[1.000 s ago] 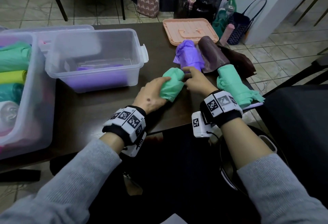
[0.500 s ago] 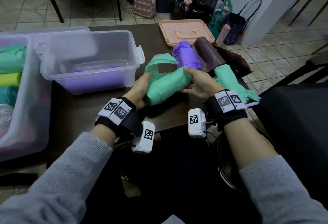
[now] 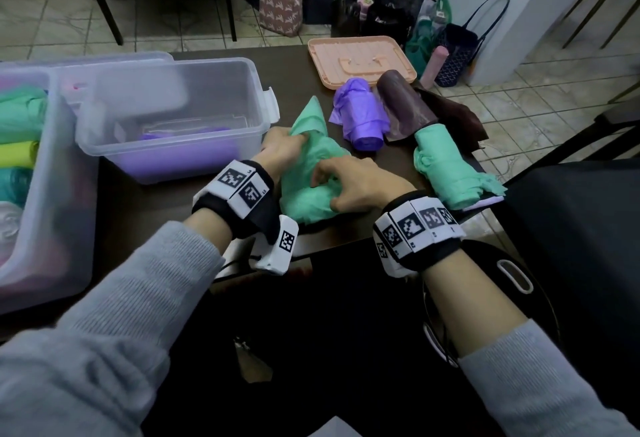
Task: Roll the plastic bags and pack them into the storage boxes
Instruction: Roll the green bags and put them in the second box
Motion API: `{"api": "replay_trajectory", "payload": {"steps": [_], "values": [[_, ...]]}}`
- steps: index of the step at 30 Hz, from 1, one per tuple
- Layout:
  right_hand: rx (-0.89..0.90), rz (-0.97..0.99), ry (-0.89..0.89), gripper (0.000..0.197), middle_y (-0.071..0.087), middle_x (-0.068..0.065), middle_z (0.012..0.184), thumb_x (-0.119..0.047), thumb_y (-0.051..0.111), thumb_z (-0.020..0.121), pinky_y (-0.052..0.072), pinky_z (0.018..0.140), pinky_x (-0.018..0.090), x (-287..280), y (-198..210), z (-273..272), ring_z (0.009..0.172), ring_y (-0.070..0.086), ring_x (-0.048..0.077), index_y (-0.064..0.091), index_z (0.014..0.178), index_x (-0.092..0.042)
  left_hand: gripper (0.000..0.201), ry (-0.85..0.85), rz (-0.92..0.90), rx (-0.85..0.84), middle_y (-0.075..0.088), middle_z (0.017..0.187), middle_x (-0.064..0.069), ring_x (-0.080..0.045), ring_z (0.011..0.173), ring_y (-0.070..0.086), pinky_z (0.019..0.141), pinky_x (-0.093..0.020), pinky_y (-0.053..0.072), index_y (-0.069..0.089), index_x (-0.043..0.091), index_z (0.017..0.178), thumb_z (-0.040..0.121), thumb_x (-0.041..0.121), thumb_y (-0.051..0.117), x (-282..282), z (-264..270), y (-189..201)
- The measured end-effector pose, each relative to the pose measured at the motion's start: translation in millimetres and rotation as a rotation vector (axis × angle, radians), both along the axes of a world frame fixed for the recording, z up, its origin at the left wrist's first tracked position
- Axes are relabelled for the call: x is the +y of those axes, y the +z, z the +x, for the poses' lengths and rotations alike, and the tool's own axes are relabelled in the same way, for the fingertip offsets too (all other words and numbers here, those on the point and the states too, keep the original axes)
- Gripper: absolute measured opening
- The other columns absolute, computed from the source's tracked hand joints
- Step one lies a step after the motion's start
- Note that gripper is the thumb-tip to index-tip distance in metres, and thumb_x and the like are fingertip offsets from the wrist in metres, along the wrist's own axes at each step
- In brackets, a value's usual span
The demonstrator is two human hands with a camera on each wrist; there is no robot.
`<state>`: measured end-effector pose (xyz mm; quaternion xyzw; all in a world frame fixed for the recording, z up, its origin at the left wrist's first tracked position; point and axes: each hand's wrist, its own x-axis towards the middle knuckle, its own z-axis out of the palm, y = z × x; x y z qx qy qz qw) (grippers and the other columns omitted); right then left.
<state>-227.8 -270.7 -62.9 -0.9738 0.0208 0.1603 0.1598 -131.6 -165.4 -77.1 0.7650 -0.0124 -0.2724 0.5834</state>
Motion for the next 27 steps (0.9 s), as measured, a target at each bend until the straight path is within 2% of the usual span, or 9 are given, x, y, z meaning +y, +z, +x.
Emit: {"api": "replay_trajectory", "payload": {"steps": [4,8,10,13,18,20,22,25,27], "values": [[-0.068,0.068,-0.033,0.051,0.056,-0.005,0.121,-0.010,0.059,0.069,0.035,0.101,0.041,-3,1,-2,0.117,0.046,0.017,0.057,0.117,-0.029,0.021,-0.003,0.005,-0.076,0.060,0.077,-0.011,-0.027,0.080,0.061,0.073,-0.035,0.051,0.057,0.015,0.066,0.086,0.009,0.055,-5,5,13],[0.007,0.001,-0.031,0.059,0.052,-0.002,0.127,-0.032,0.072,0.071,0.033,0.105,0.042,-4,-4,-8,0.122,0.042,0.020,0.051,0.126,-0.030,0.013,-0.042,0.022,-0.222,0.068,0.091,-0.009,-0.028,0.089,0.065,0.083,-0.039,0.055,0.063,0.022,0.081,0.086,0.015,0.054,-13,2,27],[0.034,-0.041,-0.024,0.070,0.052,-0.001,0.129,-0.039,0.077,0.067,0.034,0.104,0.041,-2,-7,-10,0.122,0.044,0.020,0.048,0.130,-0.029,0.017,-0.059,-0.029,-0.241,0.070,0.092,-0.009,-0.024,0.084,0.067,0.080,-0.037,0.056,0.065,0.022,0.085,0.088,0.008,0.055,-19,3,33],[-0.012,-0.063,-0.010,0.067,0.056,-0.002,0.125,-0.034,0.077,0.066,0.038,0.099,0.038,-1,-9,-8,0.119,0.049,0.020,0.050,0.127,-0.028,0.023,-0.038,-0.162,-0.201,0.070,0.082,-0.010,-0.020,0.067,0.068,0.066,-0.033,0.057,0.064,0.014,0.079,0.091,-0.002,0.051,-20,8,47],[0.052,-0.084,-0.035,0.065,0.058,-0.001,0.127,-0.030,0.076,0.069,0.039,0.095,0.030,-3,-4,-7,0.118,0.052,0.021,0.051,0.130,-0.030,0.011,0.057,-0.231,-0.222,0.068,0.086,-0.005,-0.016,0.069,0.068,0.066,-0.030,0.059,0.060,0.008,0.084,0.093,0.010,0.055,-21,28,77],[0.066,-0.079,-0.031,0.064,0.059,0.000,0.125,-0.030,0.076,0.069,0.041,0.095,0.030,-2,-3,-5,0.116,0.053,0.022,0.053,0.129,-0.030,0.024,0.062,-0.098,-0.282,0.065,0.105,-0.004,-0.017,0.090,0.065,0.082,-0.031,0.056,0.060,0.007,0.107,0.090,0.025,0.061,-25,38,82],[0.073,-0.088,-0.024,0.063,0.060,0.001,0.124,-0.031,0.076,0.069,0.040,0.095,0.031,-2,-2,-3,0.114,0.054,0.023,0.053,0.128,-0.030,0.043,0.096,0.118,-0.481,0.054,0.124,-0.003,-0.016,0.110,0.054,0.096,-0.025,0.043,0.051,0.013,0.124,0.087,0.030,0.064,-25,38,85],[0.053,-0.153,-0.001,0.064,0.059,0.004,0.122,-0.032,0.074,0.069,0.034,0.096,0.033,-1,-2,-1,0.117,0.050,0.023,0.052,0.129,-0.031,0.029,0.000,0.247,-0.876,0.054,0.120,-0.002,-0.012,0.103,0.051,0.084,-0.014,0.038,0.055,0.011,0.119,0.091,0.019,0.057,-21,17,85],[0.023,-0.171,0.018,0.065,0.054,0.005,0.124,-0.030,0.074,0.070,0.032,0.099,0.037,2,-4,-2,0.121,0.043,0.023,0.051,0.130,-0.029,0.023,-0.301,0.364,-0.852,0.063,0.115,-0.007,-0.015,0.096,0.058,0.082,-0.018,0.043,0.064,0.008,0.112,0.093,0.012,0.051,-18,5,73]]}}
